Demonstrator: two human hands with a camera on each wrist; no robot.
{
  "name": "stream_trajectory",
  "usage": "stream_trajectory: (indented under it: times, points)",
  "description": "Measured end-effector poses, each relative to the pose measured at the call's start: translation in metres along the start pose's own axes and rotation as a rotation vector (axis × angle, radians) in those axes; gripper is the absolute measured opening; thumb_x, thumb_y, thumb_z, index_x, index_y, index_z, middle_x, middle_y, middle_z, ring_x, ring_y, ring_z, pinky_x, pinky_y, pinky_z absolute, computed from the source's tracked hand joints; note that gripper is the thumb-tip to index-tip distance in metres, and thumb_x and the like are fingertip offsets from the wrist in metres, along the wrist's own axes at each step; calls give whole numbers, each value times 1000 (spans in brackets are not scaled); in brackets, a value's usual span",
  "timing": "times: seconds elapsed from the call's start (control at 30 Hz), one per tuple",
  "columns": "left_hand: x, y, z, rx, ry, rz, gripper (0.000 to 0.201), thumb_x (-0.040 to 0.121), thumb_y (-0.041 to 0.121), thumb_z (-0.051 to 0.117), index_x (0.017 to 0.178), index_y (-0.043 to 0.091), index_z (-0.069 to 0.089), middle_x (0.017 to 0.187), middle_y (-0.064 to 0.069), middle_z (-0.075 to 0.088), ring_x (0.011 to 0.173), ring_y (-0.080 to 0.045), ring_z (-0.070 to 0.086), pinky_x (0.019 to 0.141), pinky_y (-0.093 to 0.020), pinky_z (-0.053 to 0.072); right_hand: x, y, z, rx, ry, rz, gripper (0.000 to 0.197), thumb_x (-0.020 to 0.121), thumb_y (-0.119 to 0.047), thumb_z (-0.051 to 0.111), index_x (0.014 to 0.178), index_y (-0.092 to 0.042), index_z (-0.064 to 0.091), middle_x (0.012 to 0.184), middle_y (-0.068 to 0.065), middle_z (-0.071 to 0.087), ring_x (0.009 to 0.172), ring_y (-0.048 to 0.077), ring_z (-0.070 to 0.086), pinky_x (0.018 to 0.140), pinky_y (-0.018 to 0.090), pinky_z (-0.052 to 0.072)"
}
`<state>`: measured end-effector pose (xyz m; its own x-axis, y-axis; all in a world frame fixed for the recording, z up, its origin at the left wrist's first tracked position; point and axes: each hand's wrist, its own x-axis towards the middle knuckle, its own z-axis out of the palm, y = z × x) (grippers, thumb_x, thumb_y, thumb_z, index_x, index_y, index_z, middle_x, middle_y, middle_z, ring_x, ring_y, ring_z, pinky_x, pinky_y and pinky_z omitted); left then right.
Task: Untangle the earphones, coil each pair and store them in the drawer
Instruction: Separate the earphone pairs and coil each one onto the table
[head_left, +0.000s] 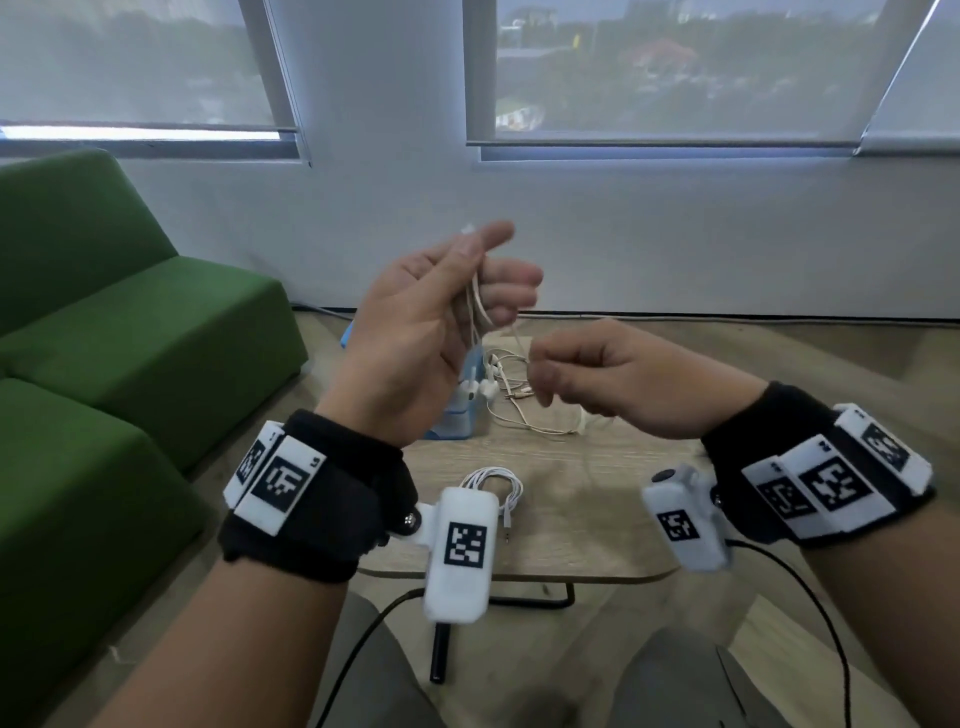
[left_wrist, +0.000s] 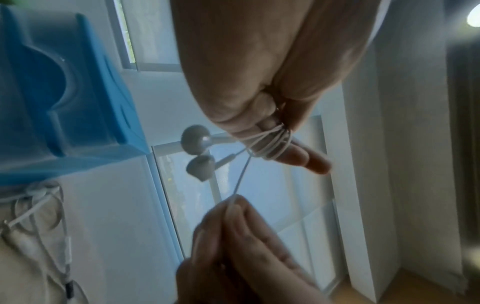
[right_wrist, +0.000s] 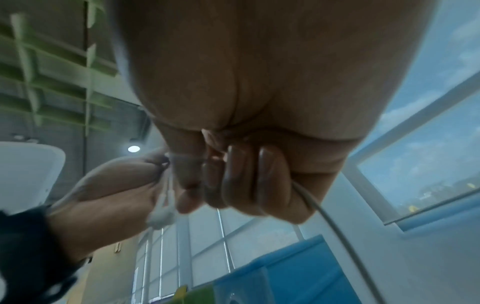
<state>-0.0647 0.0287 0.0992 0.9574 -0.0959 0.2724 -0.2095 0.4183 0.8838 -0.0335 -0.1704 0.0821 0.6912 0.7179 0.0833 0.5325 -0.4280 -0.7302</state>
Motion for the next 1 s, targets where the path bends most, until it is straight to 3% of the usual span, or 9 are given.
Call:
stream_trajectory:
  times: [0.1,0.3,0.47,0.53,0.6,0.67,0.77,0.9,1.0]
  points:
    - [5,-8,0,107,82,61,26,112,9,39,134,1,51,94,-9,80,85,-16,78,76,-23,59,-3,-17,-7,-74,-43,-72,25,104,-9,55,84,0,65,59,-19,50,58,-1,45,59,9,35]
    - [2,-12,3,588,-113,6,30,111,15,45,103,2,70,59,-3,62,50,-12,46,61,-27,45,2,-27,-45,-158,255,-171,23,102,-11,58,84,-2,68,57,-13,47,55,0,40,58,13,32]
    - [-3,-3,1,366,-251,-99,36,109,12,40,109,-10,70,51,3,31,49,-11,23,51,-25,18,4,1,-38,-26,332,-85,23,103,-21,57,88,-4,65,62,-6,46,55,8,36,53,21,32]
    - [-4,2,2,191,-230,-62,36,109,12,38,119,-9,65,52,2,44,47,-11,29,50,-23,23,3,9,-26,54,285,-40,26,102,-24,55,94,-1,66,67,4,44,55,9,35,52,21,31]
    - [-2,3,3,87,-164,-12,35,110,12,37,131,-7,58,65,1,66,51,-9,53,56,-18,41,0,10,-13,62,199,-22,25,104,-19,54,91,0,64,64,-9,46,55,2,36,54,14,32]
    - [1,1,4,58,-81,21,34,110,9,39,139,-4,51,90,-7,79,76,-12,75,72,-20,56,-3,4,-2,20,95,-27,22,105,-10,54,90,3,65,62,-17,50,56,0,43,58,10,35]
    - [5,-9,3,245,14,84,32,111,5,40,142,2,43,109,-13,78,101,-18,77,89,-27,60,-5,-12,-1,-41,-7,-60,20,104,-8,56,89,-2,69,63,-14,50,59,1,43,61,13,34]
    - [-1,-25,0,603,-73,73,21,111,8,40,126,5,55,88,-9,76,71,-18,71,83,-41,60,-5,-22,-28,-157,160,-81,21,98,-21,61,82,-14,71,57,-8,51,55,3,41,58,23,34]
    - [-6,-26,1,729,-161,19,33,112,17,42,107,-5,66,66,-10,61,56,-15,48,63,-29,43,-4,-16,-39,-243,257,-67,22,93,-37,57,83,-23,72,69,12,62,66,30,55,65,42,45]
